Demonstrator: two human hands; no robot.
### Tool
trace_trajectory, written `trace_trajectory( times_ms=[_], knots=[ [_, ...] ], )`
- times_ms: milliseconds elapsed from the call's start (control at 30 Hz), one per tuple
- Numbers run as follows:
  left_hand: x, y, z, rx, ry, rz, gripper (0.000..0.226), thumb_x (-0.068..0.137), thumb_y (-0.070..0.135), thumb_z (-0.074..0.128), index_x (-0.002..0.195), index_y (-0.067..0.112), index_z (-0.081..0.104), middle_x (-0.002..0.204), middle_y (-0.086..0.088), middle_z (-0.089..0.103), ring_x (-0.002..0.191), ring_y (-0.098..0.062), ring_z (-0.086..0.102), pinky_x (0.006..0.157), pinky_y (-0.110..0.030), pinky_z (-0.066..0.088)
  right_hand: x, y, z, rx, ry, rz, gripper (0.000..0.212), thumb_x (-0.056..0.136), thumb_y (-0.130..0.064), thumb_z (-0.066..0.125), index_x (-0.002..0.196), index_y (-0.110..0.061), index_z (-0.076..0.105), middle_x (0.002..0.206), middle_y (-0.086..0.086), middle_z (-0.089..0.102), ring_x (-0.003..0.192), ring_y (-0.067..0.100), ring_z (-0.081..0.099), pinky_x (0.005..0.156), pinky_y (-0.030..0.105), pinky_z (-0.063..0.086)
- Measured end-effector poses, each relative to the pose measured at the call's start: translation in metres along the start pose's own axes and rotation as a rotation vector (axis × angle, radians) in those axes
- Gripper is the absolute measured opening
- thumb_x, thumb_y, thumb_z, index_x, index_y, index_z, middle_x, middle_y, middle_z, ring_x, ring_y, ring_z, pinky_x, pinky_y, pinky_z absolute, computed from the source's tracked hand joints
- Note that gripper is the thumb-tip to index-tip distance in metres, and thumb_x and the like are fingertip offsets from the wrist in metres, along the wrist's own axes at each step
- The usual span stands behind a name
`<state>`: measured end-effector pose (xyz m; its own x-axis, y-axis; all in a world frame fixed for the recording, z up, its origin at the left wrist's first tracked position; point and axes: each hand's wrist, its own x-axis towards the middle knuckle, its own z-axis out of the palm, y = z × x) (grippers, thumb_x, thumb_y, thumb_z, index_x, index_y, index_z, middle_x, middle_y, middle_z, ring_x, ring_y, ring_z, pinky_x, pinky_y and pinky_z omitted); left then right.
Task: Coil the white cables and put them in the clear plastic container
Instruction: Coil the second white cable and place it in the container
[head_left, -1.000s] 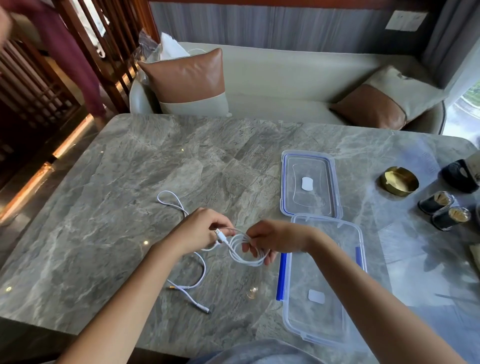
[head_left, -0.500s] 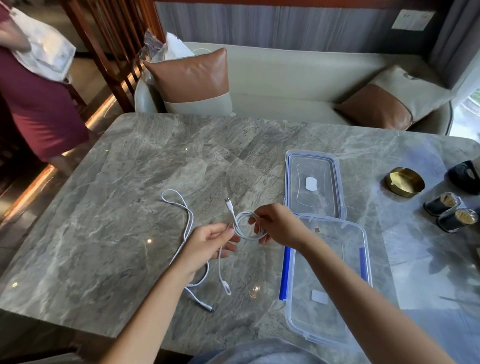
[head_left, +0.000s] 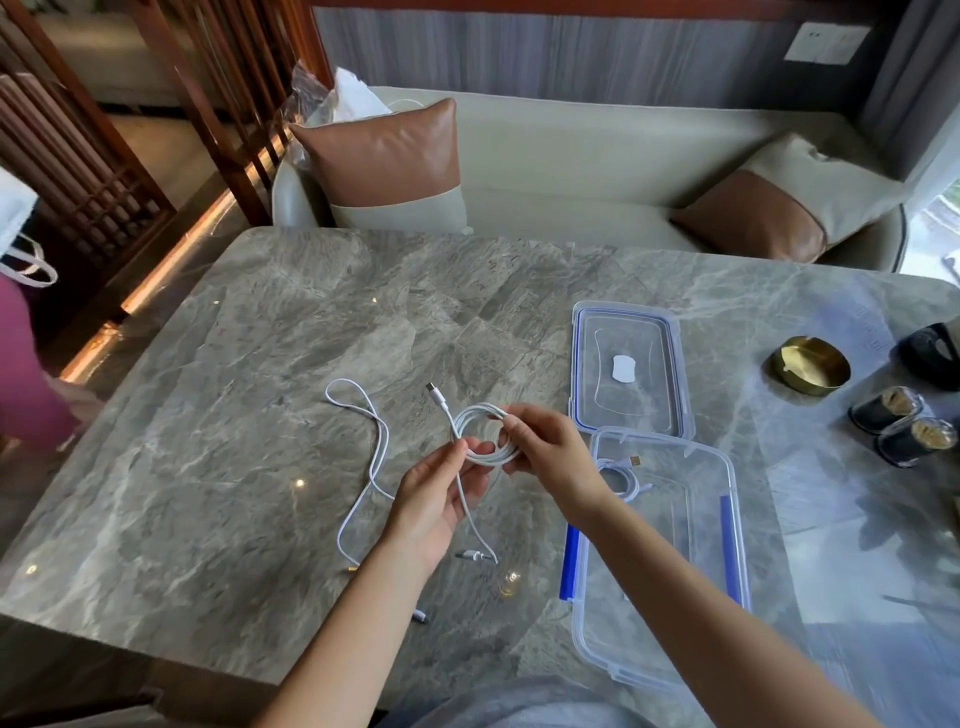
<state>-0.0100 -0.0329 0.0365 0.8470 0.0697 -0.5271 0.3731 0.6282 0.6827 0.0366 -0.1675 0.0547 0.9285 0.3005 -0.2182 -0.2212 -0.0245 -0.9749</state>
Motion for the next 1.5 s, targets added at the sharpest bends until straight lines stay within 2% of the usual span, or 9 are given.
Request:
trace_trajectory(
  times_ms=[167, 333, 433, 567, 700, 867, 1167, 1367, 1500],
  knots=[
    [0.005, -0.001, 0.001, -0.106, 0.08, 0.044, 0.015, 0.09, 0.018, 0.054, 0.082, 0.014, 0.066, 0.077, 0.0, 0.076, 0.069, -0.006, 0.07, 0.058, -0.017, 0.055, -0.002, 0.0, 0.002, 0.243, -0.007, 0.08, 0.017, 0.096, -0.014, 0.048, 0.108, -0.003, 0.055, 0.071, 0.001, 0.06, 0.059, 0.01, 0.059, 0.064, 0.024, 0.055],
    [0.008, 0.011, 0.0, -0.148, 0.174, 0.238, 0.018, 0.093, 0.016, 0.05, 0.081, 0.014, 0.063, 0.077, 0.002, 0.075, 0.072, -0.003, 0.069, 0.065, -0.015, 0.055, -0.007, -0.001, -0.003, 0.052, -0.18, 0.257, 0.037, 0.099, -0.032, 0.039, 0.079, -0.01, 0.06, 0.073, 0.007, 0.064, 0.055, 0.009, 0.06, 0.062, 0.023, 0.052],
    [0.008, 0.015, 0.003, -0.116, 0.17, 0.297, 0.017, 0.093, 0.017, 0.05, 0.083, 0.014, 0.064, 0.081, 0.002, 0.074, 0.076, -0.004, 0.069, 0.068, -0.015, 0.055, -0.015, 0.006, 0.007, -0.04, -0.327, 0.337, 0.042, 0.099, -0.038, 0.035, 0.088, -0.012, 0.067, 0.077, 0.005, 0.068, 0.061, 0.009, 0.063, 0.063, 0.02, 0.051],
    [0.007, 0.01, 0.007, -0.05, 0.159, 0.331, 0.017, 0.093, 0.013, 0.05, 0.084, 0.014, 0.064, 0.077, 0.005, 0.075, 0.078, -0.003, 0.069, 0.071, -0.014, 0.054, -0.026, 0.023, 0.033, 0.082, -0.152, 0.374, 0.043, 0.099, -0.038, 0.035, 0.097, -0.011, 0.069, 0.091, 0.006, 0.072, 0.074, 0.009, 0.066, 0.069, 0.021, 0.049],
    [0.006, 0.008, 0.004, -0.018, 0.175, 0.348, 0.017, 0.093, 0.012, 0.05, 0.083, 0.014, 0.065, 0.076, 0.006, 0.075, 0.078, -0.003, 0.069, 0.076, -0.015, 0.054, -0.031, 0.035, 0.044, 0.422, -0.08, 0.543, 0.038, 0.097, -0.04, 0.043, 0.104, -0.012, 0.068, 0.104, 0.003, 0.073, 0.099, 0.013, 0.067, 0.086, 0.028, 0.05],
    [0.003, 0.001, 0.0, 0.049, 0.184, 0.367, 0.014, 0.091, 0.009, 0.053, 0.087, 0.007, 0.066, 0.078, 0.003, 0.075, 0.074, -0.006, 0.069, 0.077, -0.019, 0.056, -0.021, 0.03, 0.044, 0.867, 0.093, 0.622, 0.027, 0.097, -0.031, 0.046, 0.109, -0.012, 0.062, 0.102, 0.002, 0.07, 0.096, 0.012, 0.064, 0.084, 0.027, 0.05],
    [0.004, -0.011, -0.009, 0.182, 0.194, 0.338, 0.013, 0.089, 0.009, 0.056, 0.089, 0.008, 0.068, 0.072, 0.008, 0.074, 0.069, -0.001, 0.067, 0.064, -0.013, 0.054, -0.014, 0.018, 0.03, 0.309, 0.19, 0.131, 0.029, 0.097, -0.024, 0.048, 0.083, -0.031, 0.073, 0.07, -0.011, 0.069, 0.068, 0.001, 0.062, 0.067, 0.018, 0.053],
    [0.002, -0.006, -0.014, 0.282, 0.07, 0.288, 0.015, 0.09, 0.008, 0.054, 0.084, 0.011, 0.068, 0.072, 0.005, 0.074, 0.071, -0.001, 0.068, 0.065, -0.013, 0.054, -0.006, 0.023, 0.021, 0.047, 0.178, 0.068, 0.024, 0.096, -0.019, 0.05, 0.108, -0.008, 0.066, 0.069, -0.004, 0.057, 0.062, 0.002, 0.055, 0.056, 0.015, 0.051],
    [0.001, -0.004, -0.018, 0.332, 0.002, 0.219, 0.016, 0.09, 0.009, 0.053, 0.084, 0.013, 0.068, 0.073, 0.003, 0.075, 0.072, -0.003, 0.069, 0.065, -0.014, 0.054, -0.003, 0.023, 0.014, -0.175, 0.075, -0.007, 0.021, 0.094, -0.02, 0.052, 0.107, -0.013, 0.067, 0.074, -0.003, 0.061, 0.066, 0.003, 0.055, 0.054, 0.015, 0.048]
  ],
)
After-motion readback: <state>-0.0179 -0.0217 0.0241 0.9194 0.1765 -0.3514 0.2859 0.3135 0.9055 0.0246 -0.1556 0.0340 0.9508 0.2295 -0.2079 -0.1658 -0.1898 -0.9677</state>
